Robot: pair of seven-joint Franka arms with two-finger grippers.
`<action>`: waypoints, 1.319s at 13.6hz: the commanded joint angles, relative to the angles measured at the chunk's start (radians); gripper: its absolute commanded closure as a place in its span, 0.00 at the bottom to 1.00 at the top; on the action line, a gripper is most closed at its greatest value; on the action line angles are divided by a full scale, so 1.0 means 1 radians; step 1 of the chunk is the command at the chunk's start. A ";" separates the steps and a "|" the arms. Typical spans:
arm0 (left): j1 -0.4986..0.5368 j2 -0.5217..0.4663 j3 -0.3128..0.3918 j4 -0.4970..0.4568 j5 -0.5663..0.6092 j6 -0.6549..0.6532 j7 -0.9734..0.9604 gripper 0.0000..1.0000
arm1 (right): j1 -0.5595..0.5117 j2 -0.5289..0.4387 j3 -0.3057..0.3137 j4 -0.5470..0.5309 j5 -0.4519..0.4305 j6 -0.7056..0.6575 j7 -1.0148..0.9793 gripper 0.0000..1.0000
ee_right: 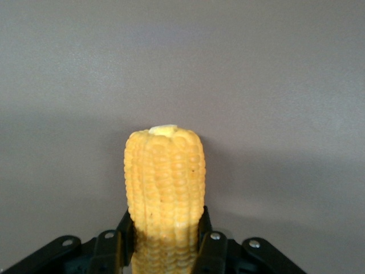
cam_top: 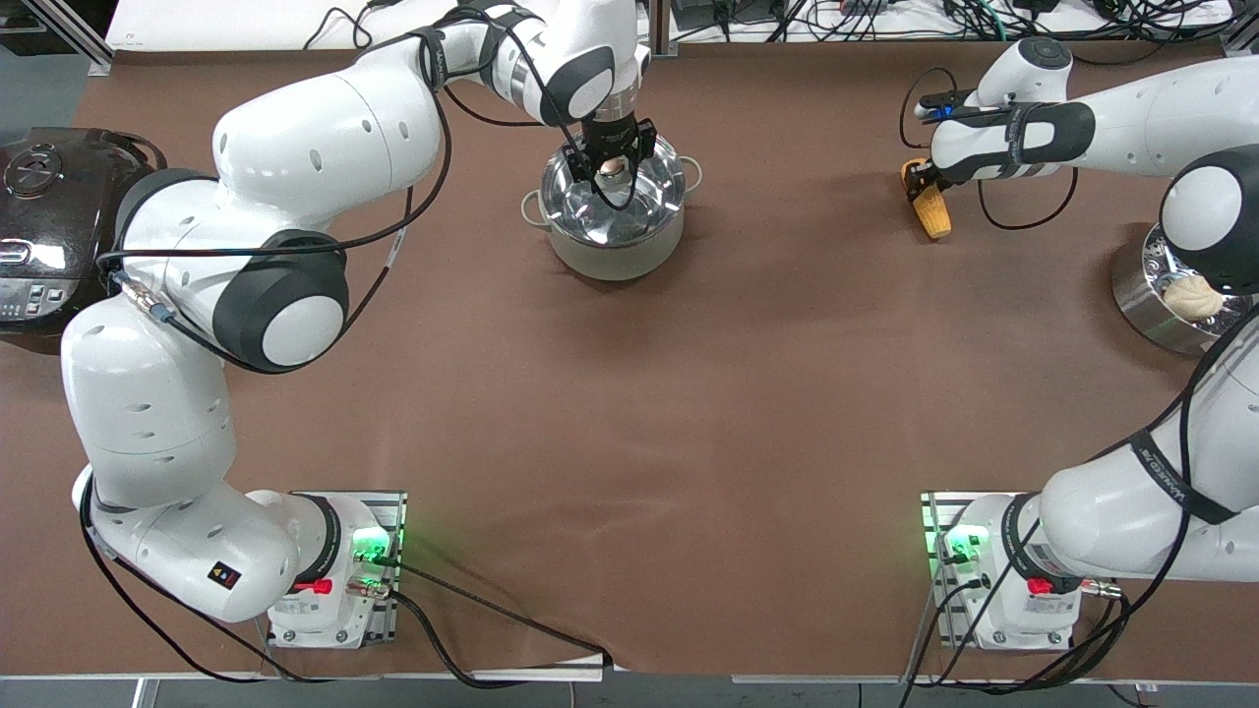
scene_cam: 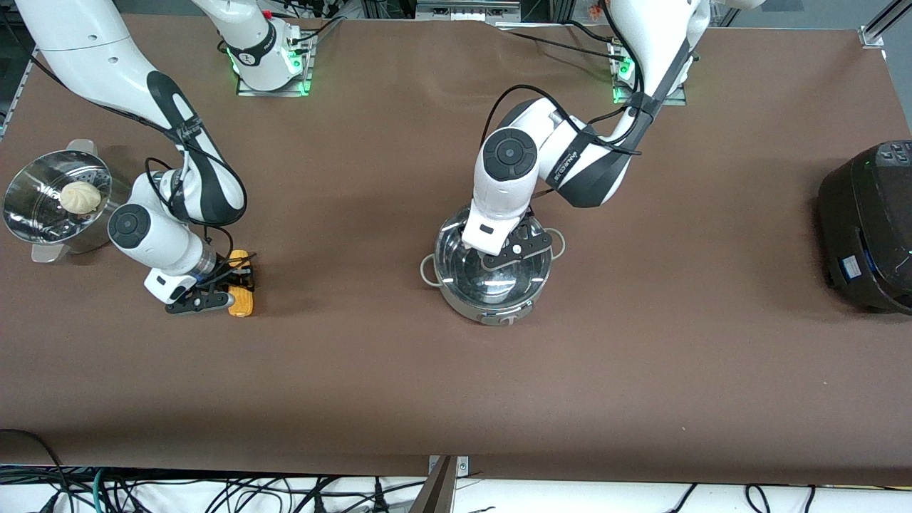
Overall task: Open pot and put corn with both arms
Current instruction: 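Grasp the glass lid knob with the left gripper while the right lifts corn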
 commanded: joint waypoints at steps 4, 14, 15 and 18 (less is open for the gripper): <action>-0.005 0.018 0.012 0.057 0.032 -0.007 0.015 0.29 | -0.008 -0.076 0.015 0.001 0.010 -0.092 -0.024 1.00; -0.003 0.021 0.019 0.058 0.035 -0.007 0.024 0.59 | -0.006 -0.247 0.071 0.357 0.013 -0.746 -0.007 1.00; -0.003 0.020 0.019 0.058 0.035 -0.010 0.029 0.85 | -0.005 -0.247 0.070 0.380 0.013 -0.772 -0.007 1.00; 0.005 -0.014 0.020 0.060 0.035 -0.045 0.067 1.00 | -0.006 -0.247 0.070 0.463 0.013 -0.862 -0.005 1.00</action>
